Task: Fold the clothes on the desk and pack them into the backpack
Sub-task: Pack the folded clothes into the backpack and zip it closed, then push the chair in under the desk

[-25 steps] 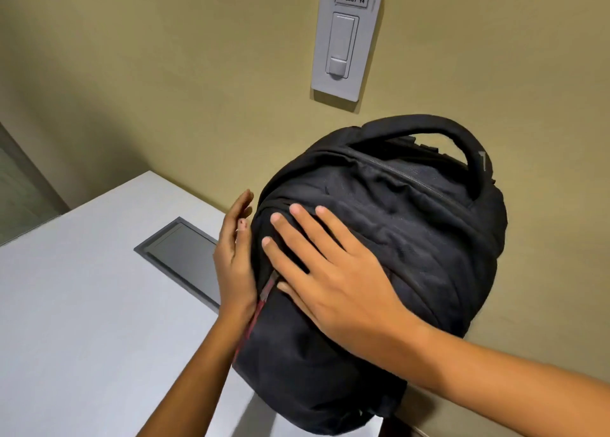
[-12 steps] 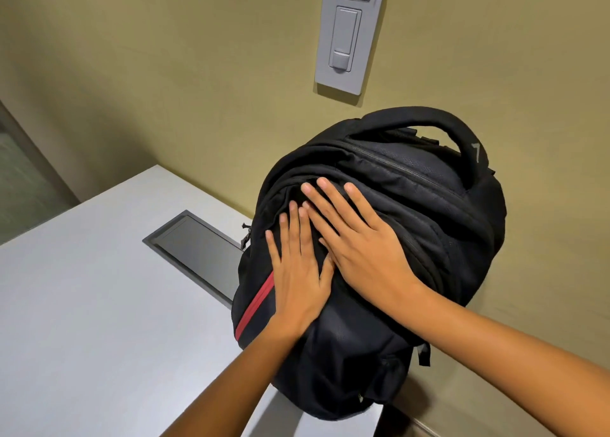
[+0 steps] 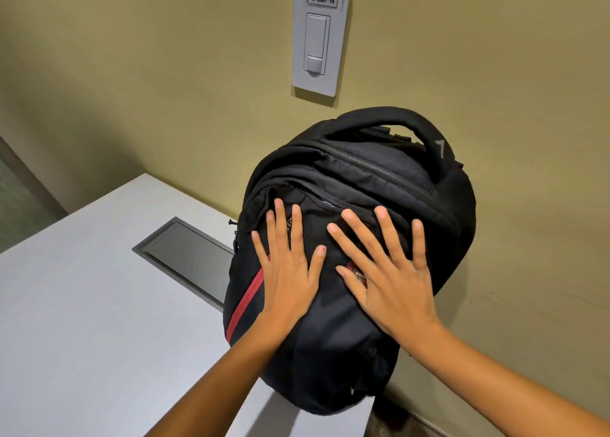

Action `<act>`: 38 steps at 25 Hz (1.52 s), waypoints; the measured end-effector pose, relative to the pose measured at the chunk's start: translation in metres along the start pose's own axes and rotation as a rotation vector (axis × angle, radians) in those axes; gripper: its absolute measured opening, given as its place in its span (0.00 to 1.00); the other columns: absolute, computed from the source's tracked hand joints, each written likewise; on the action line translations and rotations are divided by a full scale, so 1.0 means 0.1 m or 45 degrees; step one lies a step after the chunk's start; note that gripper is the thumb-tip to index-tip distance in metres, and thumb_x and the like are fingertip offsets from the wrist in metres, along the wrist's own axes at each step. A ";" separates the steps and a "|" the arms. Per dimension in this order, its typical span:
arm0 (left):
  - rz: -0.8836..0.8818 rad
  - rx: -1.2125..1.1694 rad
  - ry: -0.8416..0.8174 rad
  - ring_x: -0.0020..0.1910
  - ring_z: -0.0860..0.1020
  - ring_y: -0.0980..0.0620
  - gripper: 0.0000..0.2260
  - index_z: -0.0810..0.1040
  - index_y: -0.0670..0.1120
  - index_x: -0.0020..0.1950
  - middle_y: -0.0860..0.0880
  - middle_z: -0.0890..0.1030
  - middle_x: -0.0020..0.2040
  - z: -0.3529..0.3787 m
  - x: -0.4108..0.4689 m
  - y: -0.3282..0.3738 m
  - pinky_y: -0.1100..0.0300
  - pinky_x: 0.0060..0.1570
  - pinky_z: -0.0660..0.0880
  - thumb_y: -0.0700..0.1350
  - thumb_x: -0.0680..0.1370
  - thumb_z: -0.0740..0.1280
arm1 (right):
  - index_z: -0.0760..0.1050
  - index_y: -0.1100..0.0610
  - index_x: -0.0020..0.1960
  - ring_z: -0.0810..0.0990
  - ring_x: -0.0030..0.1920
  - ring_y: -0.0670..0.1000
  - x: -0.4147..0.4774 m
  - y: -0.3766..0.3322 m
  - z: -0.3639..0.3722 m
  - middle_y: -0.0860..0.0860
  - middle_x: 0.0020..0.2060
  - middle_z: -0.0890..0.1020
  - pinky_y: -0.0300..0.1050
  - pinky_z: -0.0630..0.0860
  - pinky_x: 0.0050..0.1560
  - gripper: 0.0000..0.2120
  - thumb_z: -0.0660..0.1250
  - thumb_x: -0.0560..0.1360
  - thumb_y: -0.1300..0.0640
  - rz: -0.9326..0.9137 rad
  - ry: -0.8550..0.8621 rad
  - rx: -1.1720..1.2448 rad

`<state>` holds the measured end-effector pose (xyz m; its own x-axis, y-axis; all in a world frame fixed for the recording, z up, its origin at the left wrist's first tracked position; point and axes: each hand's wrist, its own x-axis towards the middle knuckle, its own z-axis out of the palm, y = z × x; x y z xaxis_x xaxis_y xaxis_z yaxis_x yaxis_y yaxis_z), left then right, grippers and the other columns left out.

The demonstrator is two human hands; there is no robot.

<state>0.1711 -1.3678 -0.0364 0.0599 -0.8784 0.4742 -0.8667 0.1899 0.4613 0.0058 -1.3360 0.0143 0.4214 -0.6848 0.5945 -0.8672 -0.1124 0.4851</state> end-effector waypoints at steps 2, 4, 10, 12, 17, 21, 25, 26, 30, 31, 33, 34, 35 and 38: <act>-0.001 0.029 -0.044 0.78 0.40 0.48 0.31 0.40 0.51 0.79 0.48 0.38 0.79 -0.03 0.02 -0.02 0.40 0.74 0.41 0.61 0.81 0.47 | 0.48 0.44 0.79 0.48 0.78 0.55 0.01 -0.01 0.07 0.46 0.79 0.50 0.62 0.44 0.75 0.31 0.51 0.80 0.36 -0.008 0.001 -0.004; 0.034 0.029 -0.083 0.78 0.39 0.50 0.31 0.39 0.51 0.79 0.50 0.37 0.79 -0.12 0.01 -0.04 0.43 0.74 0.40 0.61 0.81 0.48 | 0.47 0.45 0.79 0.48 0.78 0.55 0.00 -0.01 0.06 0.46 0.79 0.49 0.63 0.46 0.75 0.31 0.51 0.80 0.36 -0.012 -0.011 0.000; 0.019 -0.249 0.000 0.72 0.62 0.57 0.22 0.60 0.52 0.75 0.54 0.67 0.72 -0.58 -0.24 -0.03 0.52 0.76 0.50 0.50 0.81 0.57 | 0.58 0.52 0.78 0.48 0.78 0.62 -0.03 -0.09 -0.33 0.57 0.79 0.50 0.67 0.43 0.74 0.32 0.63 0.78 0.45 -0.059 -0.171 0.168; -0.101 -0.289 0.053 0.63 0.71 0.56 0.13 0.71 0.51 0.66 0.54 0.76 0.62 -0.77 -0.38 -0.01 0.51 0.73 0.59 0.48 0.82 0.57 | 0.71 0.56 0.70 0.58 0.76 0.61 -0.04 -0.14 -0.51 0.58 0.75 0.63 0.67 0.45 0.74 0.24 0.65 0.77 0.49 -0.009 -0.125 0.316; -0.214 -0.315 0.218 0.46 0.76 0.56 0.12 0.79 0.51 0.46 0.55 0.81 0.44 -1.29 -0.88 -0.04 0.57 0.56 0.71 0.51 0.79 0.57 | 0.80 0.55 0.53 0.82 0.47 0.50 -0.13 -0.25 -0.91 0.48 0.49 0.83 0.53 0.61 0.71 0.14 0.56 0.78 0.55 0.146 0.073 0.860; -0.294 -0.330 0.327 0.45 0.78 0.54 0.09 0.77 0.54 0.46 0.57 0.80 0.42 -1.75 -1.23 -0.06 0.57 0.55 0.71 0.51 0.79 0.58 | 0.80 0.57 0.53 0.80 0.46 0.49 -0.23 -0.43 -1.40 0.48 0.44 0.82 0.43 0.70 0.60 0.10 0.61 0.77 0.61 0.281 0.130 1.278; -0.350 -0.356 0.438 0.44 0.78 0.55 0.11 0.79 0.52 0.47 0.58 0.81 0.40 -2.26 -1.58 -0.11 0.51 0.50 0.74 0.51 0.79 0.57 | 0.78 0.54 0.58 0.77 0.49 0.44 -0.30 -0.65 -1.93 0.45 0.47 0.81 0.37 0.71 0.55 0.10 0.61 0.80 0.58 0.180 -0.002 1.535; -0.361 -0.371 0.450 0.43 0.78 0.57 0.11 0.79 0.52 0.47 0.59 0.80 0.38 -2.37 -1.68 -0.12 0.52 0.47 0.73 0.51 0.79 0.57 | 0.77 0.53 0.59 0.77 0.50 0.43 -0.30 -0.72 -2.04 0.44 0.48 0.81 0.36 0.71 0.55 0.11 0.60 0.80 0.57 0.130 -0.037 1.564; -0.485 -0.344 0.512 0.40 0.76 0.60 0.09 0.77 0.55 0.46 0.60 0.80 0.38 -2.66 -2.03 -0.16 0.54 0.42 0.67 0.51 0.79 0.58 | 0.77 0.52 0.60 0.78 0.51 0.43 -0.30 -0.97 -2.34 0.43 0.50 0.80 0.36 0.72 0.53 0.10 0.61 0.80 0.57 -0.081 -0.071 1.704; -0.528 -0.321 0.538 0.40 0.76 0.59 0.09 0.77 0.56 0.46 0.61 0.80 0.40 -2.71 -2.11 -0.18 0.55 0.42 0.67 0.51 0.79 0.58 | 0.77 0.53 0.60 0.78 0.50 0.42 -0.27 -1.03 -2.38 0.43 0.50 0.80 0.35 0.73 0.52 0.10 0.61 0.80 0.58 -0.131 -0.074 1.754; -0.581 -0.269 0.580 0.41 0.76 0.59 0.09 0.78 0.55 0.46 0.61 0.80 0.39 -2.79 -2.21 -0.19 0.56 0.42 0.66 0.50 0.80 0.58 | 0.78 0.54 0.59 0.77 0.46 0.40 -0.20 -1.14 -2.41 0.44 0.49 0.81 0.29 0.71 0.48 0.10 0.62 0.80 0.59 -0.203 -0.045 1.825; -0.617 -0.232 0.615 0.40 0.76 0.59 0.09 0.78 0.55 0.46 0.61 0.80 0.38 -2.84 -2.27 -0.19 0.57 0.42 0.66 0.50 0.80 0.58 | 0.78 0.54 0.58 0.77 0.46 0.39 -0.15 -1.21 -2.43 0.45 0.49 0.81 0.27 0.70 0.47 0.10 0.63 0.79 0.60 -0.256 -0.019 1.865; -0.660 -0.190 0.656 0.41 0.76 0.59 0.09 0.78 0.55 0.46 0.61 0.79 0.37 -2.88 -2.31 -0.17 0.58 0.41 0.66 0.50 0.80 0.58 | 0.78 0.55 0.58 0.78 0.46 0.40 -0.11 -1.28 -2.42 0.45 0.49 0.81 0.27 0.71 0.48 0.10 0.63 0.79 0.60 -0.323 0.003 1.909; -0.805 -0.055 0.813 0.43 0.77 0.58 0.10 0.78 0.55 0.47 0.60 0.80 0.37 -2.93 -2.43 -0.03 0.60 0.41 0.67 0.50 0.80 0.58 | 0.78 0.55 0.59 0.79 0.50 0.41 -0.01 -1.41 -2.41 0.46 0.51 0.81 0.31 0.73 0.52 0.10 0.63 0.79 0.59 -0.555 0.005 2.072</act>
<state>0.3042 -1.0263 0.0665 0.7941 -0.4161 0.4430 -0.5602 -0.2186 0.7990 0.1917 -1.1456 0.0993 0.6853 -0.4032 0.6065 -0.0469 -0.8555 -0.5157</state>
